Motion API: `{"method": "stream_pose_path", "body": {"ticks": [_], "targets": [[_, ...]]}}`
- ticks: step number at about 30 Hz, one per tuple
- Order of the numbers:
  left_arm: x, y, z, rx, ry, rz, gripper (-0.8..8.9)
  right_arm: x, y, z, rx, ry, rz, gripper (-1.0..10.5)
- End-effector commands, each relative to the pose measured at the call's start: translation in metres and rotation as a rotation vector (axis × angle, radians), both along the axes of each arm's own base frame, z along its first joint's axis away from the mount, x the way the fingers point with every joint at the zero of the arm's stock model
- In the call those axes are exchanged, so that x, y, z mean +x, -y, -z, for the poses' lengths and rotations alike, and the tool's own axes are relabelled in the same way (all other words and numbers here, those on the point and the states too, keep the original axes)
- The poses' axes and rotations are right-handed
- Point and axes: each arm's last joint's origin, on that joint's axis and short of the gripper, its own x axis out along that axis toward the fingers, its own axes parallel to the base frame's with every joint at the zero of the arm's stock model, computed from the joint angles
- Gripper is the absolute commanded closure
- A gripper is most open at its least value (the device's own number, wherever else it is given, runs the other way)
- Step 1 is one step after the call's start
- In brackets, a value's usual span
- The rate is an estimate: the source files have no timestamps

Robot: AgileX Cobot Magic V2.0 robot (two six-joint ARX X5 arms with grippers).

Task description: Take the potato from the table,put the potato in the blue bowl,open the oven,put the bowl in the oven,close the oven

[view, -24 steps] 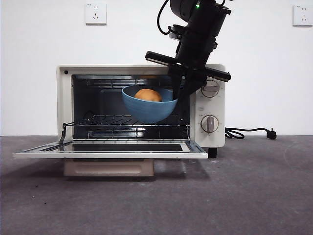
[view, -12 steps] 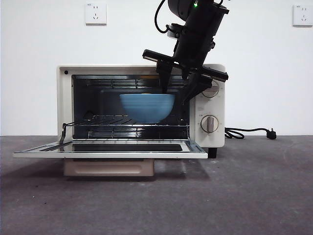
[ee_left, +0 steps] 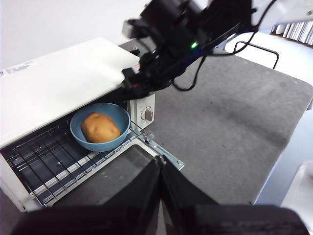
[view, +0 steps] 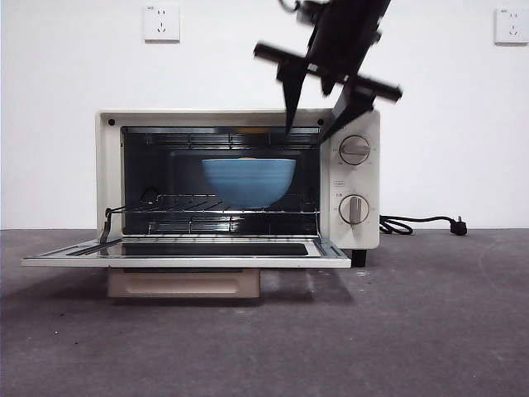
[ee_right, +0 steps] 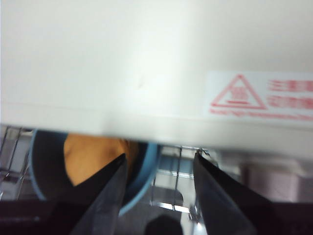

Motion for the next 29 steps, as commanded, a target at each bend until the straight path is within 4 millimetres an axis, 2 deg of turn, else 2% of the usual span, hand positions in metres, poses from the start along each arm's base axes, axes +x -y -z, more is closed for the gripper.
{"method": "stream_pose_path", "body": {"ticks": [1,6,10,13,19,22,29], "targets": [[0.001,0.000,0.000,0.008,0.010,0.001,8.22,-0.010,0.004,-0.010,-0.009,-0.013,-0.059,7.2],[0.003,0.001,0.001,0.011,0.003,0.000,8.22,-0.039,0.017,-0.035,-0.018,-0.048,-0.233,7.2],[0.003,0.001,0.001,0.011,0.000,-0.008,8.22,-0.073,0.030,-0.060,-0.080,-0.034,-0.348,7.2],[0.006,-0.002,0.003,0.003,-0.025,-0.053,8.22,-0.100,0.044,-0.081,-0.097,0.012,-0.397,7.2],[0.025,-0.008,0.013,0.024,-0.103,-0.149,8.22,-0.154,0.076,-0.125,-0.052,0.180,-0.422,7.2],[0.040,-0.011,0.030,0.018,-0.163,-0.195,8.22,-0.180,0.094,-0.142,-0.021,0.257,-0.415,7.2],[0.076,-0.027,0.094,-0.106,-0.310,-0.239,8.22,-0.232,0.130,-0.161,0.022,0.366,-0.408,7.2]]}}
